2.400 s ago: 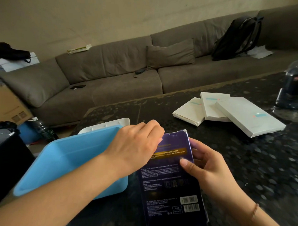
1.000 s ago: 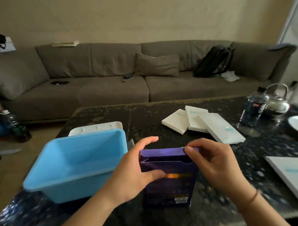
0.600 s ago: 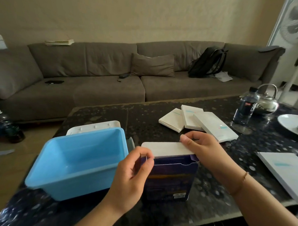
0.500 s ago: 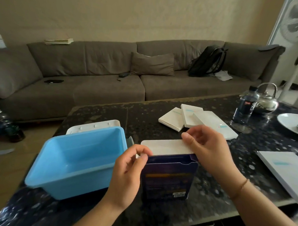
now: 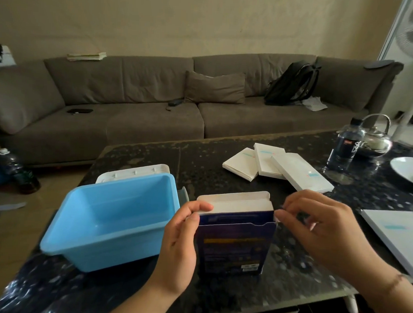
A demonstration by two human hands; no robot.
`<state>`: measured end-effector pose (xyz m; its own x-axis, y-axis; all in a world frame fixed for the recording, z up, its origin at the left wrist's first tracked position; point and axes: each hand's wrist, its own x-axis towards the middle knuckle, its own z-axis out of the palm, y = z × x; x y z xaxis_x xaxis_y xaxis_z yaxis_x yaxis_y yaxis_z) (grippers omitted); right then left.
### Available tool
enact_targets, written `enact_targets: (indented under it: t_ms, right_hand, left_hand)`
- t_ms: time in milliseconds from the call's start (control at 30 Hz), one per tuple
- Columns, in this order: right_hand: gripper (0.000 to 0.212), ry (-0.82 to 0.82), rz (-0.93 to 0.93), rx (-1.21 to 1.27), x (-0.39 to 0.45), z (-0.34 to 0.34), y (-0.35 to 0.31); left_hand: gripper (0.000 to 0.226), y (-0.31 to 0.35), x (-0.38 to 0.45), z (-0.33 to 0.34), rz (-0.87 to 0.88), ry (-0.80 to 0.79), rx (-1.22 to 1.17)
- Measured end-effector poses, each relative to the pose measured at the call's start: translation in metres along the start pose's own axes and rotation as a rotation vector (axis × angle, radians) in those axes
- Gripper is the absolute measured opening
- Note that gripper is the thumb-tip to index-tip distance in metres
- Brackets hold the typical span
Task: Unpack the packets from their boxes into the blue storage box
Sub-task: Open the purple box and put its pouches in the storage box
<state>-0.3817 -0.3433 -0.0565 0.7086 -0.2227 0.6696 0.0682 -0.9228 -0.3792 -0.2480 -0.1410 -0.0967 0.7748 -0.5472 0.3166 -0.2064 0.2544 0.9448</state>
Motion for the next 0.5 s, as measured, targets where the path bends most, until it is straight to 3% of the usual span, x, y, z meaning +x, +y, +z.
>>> enact_targets:
  t_ms: [100,200,300,500]
  right_hand:
    - [0.019,0.026,-0.056,-0.172,0.009,-0.009,-0.010]
    - [0.016,-0.127,-0.206,-0.311,0.027,-0.012,-0.024]
    - [0.009,-0.305,-0.245,-0.302,0.038,-0.001,-0.032]
    - [0.015,-0.315,-0.236,-0.308,0.040,0.011,-0.040]
  left_hand:
    - [0.035,-0.002,0.000,0.002,-0.021,0.028,-0.012]
    - [0.034,-0.003,-0.001,0.004,-0.041,0.053,-0.014]
    - [0.030,0.001,-0.002,0.005,-0.046,0.039,-0.013]
    - [0.040,-0.003,-0.004,0.003,-0.077,-0.033,-0.055]
